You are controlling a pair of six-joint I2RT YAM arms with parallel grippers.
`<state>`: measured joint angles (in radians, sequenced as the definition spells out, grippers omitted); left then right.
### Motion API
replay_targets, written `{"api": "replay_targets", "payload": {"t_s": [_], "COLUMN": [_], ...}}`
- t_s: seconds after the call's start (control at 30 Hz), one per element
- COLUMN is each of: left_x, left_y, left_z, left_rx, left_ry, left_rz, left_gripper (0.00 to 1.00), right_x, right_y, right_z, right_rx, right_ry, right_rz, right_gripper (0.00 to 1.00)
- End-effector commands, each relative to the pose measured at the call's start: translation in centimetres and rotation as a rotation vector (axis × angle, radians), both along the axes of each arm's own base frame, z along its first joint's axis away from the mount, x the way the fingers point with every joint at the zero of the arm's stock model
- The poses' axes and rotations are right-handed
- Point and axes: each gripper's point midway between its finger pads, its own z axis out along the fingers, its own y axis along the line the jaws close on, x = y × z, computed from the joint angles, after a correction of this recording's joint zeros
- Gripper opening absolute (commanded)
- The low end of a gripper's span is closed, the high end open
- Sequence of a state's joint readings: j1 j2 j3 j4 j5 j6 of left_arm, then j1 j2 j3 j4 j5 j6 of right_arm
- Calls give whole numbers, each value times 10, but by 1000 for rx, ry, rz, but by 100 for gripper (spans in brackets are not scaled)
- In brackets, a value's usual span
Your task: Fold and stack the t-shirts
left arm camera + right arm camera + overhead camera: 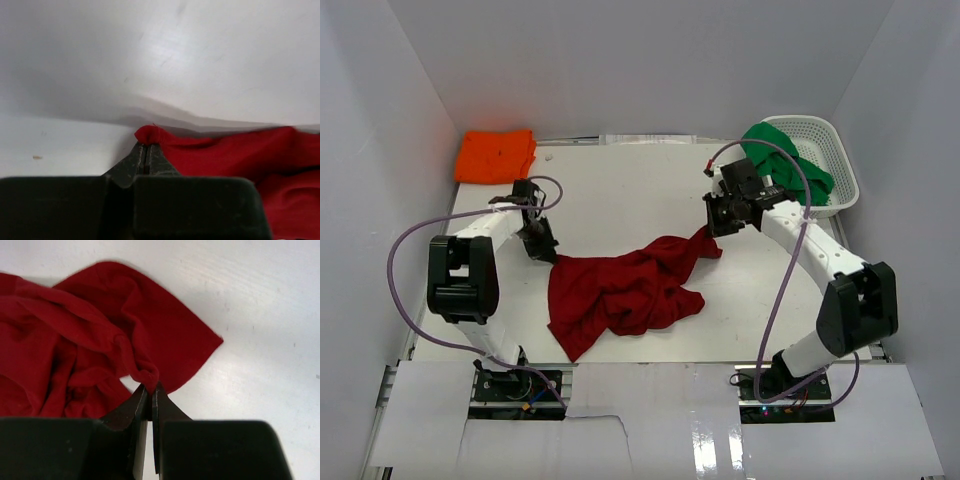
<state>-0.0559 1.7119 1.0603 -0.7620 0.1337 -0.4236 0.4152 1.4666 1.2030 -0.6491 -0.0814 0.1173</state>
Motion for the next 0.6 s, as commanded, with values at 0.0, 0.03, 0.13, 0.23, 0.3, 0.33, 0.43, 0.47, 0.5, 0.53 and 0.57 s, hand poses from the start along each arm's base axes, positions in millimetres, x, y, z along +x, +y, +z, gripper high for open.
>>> {"api": "replay_targets", "payload": {"t_s": [0.0,0.03,0.13,0.23,0.3,0.33,0.43,0.47,0.5,0.53,0.57], "left_x": [80,96,159,208,216,212,182,172,148,136,120], "left_y": [-7,-8,-1,3,16,20,53,60,66,75,80], "left_z": [64,81,161,229,255,261,309,277,298,290,256], "left_rx": [-24,-27,3,-6,-16,-20,21,45,51,84,113], "left_ry": [-255,-304,-499,-601,-618,-622,-770,-733,-787,-772,-699], "left_rz": [20,35,77,96,132,146,228,246,271,305,328], "left_gripper": [0,0,0,0,0,0,0,0,0,0,0], "right_x": [48,59,119,175,186,178,130,117,108,94,74], "right_y": [21,25,36,43,47,46,37,36,33,30,24], "right_z": [22,25,56,119,176,203,238,232,182,175,179], "right_rx": [44,45,71,156,238,258,305,322,305,309,320], "right_ry": [-104,-111,-182,-269,-352,-404,-491,-493,-418,-407,-416], "right_rz": [35,38,21,15,41,55,95,94,78,75,65], "right_gripper": [8,8,8,8,8,8,8,8,8,8,8]}}
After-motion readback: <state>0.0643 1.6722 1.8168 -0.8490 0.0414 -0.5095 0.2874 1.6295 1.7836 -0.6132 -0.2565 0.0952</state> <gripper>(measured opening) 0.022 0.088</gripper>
